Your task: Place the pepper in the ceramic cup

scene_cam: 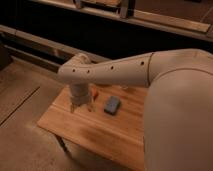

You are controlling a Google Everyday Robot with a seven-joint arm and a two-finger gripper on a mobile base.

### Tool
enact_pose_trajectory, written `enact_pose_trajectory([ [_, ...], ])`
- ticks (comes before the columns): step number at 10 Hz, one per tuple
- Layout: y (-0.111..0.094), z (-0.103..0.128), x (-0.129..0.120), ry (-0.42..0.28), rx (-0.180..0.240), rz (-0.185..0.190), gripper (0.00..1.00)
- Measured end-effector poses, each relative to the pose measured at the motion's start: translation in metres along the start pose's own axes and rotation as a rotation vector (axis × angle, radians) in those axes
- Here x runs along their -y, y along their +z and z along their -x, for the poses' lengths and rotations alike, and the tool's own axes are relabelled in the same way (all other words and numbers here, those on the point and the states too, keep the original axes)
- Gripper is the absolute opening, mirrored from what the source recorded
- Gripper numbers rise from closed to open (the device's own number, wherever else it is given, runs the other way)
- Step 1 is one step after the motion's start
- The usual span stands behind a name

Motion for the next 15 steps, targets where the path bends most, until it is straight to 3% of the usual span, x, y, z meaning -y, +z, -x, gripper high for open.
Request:
enact_pose_trajectory([
  [10,-0.001,0.002,0.0,0.003,0.002,-0.005,0.65],
  [11,-0.001,0.008,0.003,0.019,0.013,-0.027,0.65],
  [13,-0.004,0.033,0.003,0.079,0.051,-0.112,0.65],
  [15,-0.007,0.056,0.005,0.149,0.089,-0.163,0.65],
])
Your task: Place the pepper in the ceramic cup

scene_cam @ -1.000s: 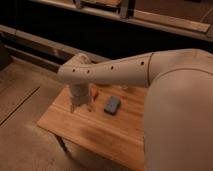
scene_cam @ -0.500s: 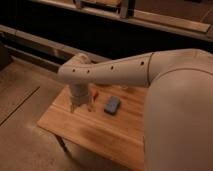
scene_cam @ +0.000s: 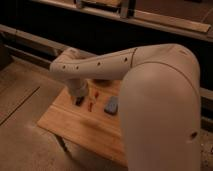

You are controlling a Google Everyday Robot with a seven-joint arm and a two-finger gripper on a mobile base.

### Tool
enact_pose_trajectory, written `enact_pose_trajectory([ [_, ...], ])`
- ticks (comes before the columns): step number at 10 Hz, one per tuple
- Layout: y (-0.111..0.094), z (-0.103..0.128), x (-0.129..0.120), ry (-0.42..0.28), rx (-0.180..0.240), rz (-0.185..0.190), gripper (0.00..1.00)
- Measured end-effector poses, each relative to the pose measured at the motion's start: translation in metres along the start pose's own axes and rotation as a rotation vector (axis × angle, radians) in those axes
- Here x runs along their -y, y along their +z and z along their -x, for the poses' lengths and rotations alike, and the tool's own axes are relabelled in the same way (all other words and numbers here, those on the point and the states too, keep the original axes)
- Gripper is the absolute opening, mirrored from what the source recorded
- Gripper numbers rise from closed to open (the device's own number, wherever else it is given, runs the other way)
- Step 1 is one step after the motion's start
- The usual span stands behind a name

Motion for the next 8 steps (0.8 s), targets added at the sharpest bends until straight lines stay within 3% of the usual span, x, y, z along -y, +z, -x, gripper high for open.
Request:
enact_pose_trajectory([
  [2,0.001,0.01,-0.001,0.052,0.002,0.02,0.65],
  [5,-0.004,0.026,0.017,0.106,0.009,0.098,0.65],
  [8,-0.008,0.029,0.023,0.117,0.014,0.125,0.65],
])
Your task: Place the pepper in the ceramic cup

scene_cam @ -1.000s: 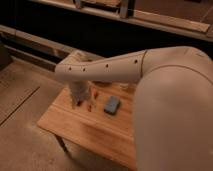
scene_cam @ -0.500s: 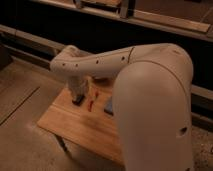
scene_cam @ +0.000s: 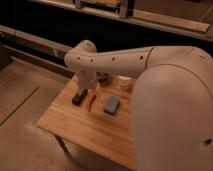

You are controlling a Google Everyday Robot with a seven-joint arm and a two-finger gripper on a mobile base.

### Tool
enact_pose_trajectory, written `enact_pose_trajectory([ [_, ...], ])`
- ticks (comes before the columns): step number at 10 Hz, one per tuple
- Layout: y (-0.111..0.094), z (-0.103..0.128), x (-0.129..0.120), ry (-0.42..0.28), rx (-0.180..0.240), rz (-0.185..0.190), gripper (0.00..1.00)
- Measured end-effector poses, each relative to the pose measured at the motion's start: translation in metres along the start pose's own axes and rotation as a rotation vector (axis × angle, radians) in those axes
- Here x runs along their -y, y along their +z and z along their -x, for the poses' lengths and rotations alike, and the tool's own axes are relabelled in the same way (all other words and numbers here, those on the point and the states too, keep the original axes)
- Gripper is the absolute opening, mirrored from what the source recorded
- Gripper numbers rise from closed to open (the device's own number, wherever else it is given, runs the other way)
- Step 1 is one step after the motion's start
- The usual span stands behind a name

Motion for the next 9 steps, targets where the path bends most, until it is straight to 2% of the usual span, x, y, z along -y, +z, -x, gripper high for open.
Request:
enact_pose_trajectory([
  [2,0.001,0.001,-0.001,0.002,0.0,0.003,0.65],
  [3,-0.003,0.01,0.002,0.017,0.009,0.0,0.65],
  [6,-0.025,0.057,0.026,0.106,0.076,-0.045,0.65],
  [7,-0.03,0.069,0.034,0.131,0.09,-0.048,0.65],
  [8,-0.032,0.075,0.036,0.146,0.092,-0.04,0.65],
  [9,-0.031,0.082,0.037,0.157,0.092,-0.015,0.65],
])
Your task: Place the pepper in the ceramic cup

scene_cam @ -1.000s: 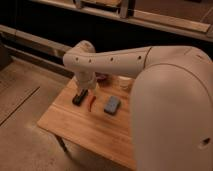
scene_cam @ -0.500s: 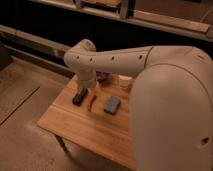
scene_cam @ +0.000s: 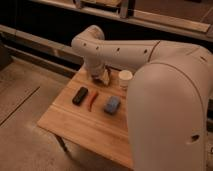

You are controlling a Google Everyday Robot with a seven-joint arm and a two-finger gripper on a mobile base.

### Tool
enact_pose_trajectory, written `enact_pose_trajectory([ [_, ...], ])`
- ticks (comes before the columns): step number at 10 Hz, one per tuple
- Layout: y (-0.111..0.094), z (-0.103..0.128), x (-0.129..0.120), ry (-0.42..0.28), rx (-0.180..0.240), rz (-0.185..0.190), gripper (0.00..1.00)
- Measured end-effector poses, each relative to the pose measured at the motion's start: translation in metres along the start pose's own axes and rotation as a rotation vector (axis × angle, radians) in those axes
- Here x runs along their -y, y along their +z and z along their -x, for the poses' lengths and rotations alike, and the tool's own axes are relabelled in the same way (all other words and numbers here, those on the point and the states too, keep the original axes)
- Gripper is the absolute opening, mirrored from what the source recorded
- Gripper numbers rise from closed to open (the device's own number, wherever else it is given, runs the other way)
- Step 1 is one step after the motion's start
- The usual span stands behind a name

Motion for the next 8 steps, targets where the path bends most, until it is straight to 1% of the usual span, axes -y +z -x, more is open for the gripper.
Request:
enact_pose_trajectory([
  [2,0.006,0.007,0.001,-0.001,-0.021,0.022,0.65],
  [4,0.019,0.006,-0.006,-0.01,-0.072,0.042,0.65],
  [6,0.039,0.003,-0.005,-0.016,-0.118,0.029,0.65],
  [7,0.051,0.0,-0.004,-0.024,-0.139,0.012,0.65],
  [8,0.059,-0.001,-0.004,-0.029,-0.151,0.001,0.65],
])
